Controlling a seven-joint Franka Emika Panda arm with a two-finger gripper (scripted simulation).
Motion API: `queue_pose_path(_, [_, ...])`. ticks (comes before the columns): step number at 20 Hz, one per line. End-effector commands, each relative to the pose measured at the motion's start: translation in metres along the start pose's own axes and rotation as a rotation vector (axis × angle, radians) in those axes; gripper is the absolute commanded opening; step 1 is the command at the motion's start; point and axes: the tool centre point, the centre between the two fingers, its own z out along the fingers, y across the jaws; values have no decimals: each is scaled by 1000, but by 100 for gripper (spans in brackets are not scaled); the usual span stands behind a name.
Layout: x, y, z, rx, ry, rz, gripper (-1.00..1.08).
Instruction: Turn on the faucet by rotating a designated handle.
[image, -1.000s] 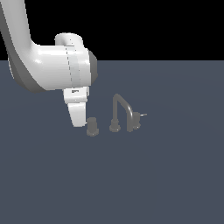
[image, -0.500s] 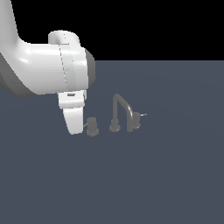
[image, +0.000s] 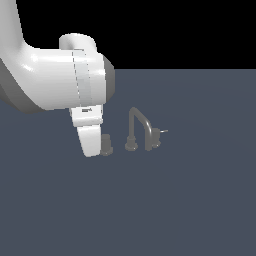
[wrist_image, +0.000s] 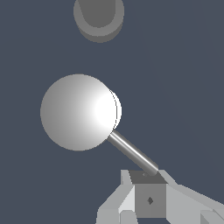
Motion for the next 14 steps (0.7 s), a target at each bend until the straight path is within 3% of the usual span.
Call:
queue_pose_path(1, [37,11,-1,-5,12,48,-100])
queue_pose_path(2, [37,11,-1,-5,12,48,-100])
queue_pose_path(3, [4,5,0,-2,0,-3,-100])
queue_pose_path(12, [72,3,-2,-5,12,46,-100])
queue_pose_path(14, [77,2,-2,-5,13,50,-100])
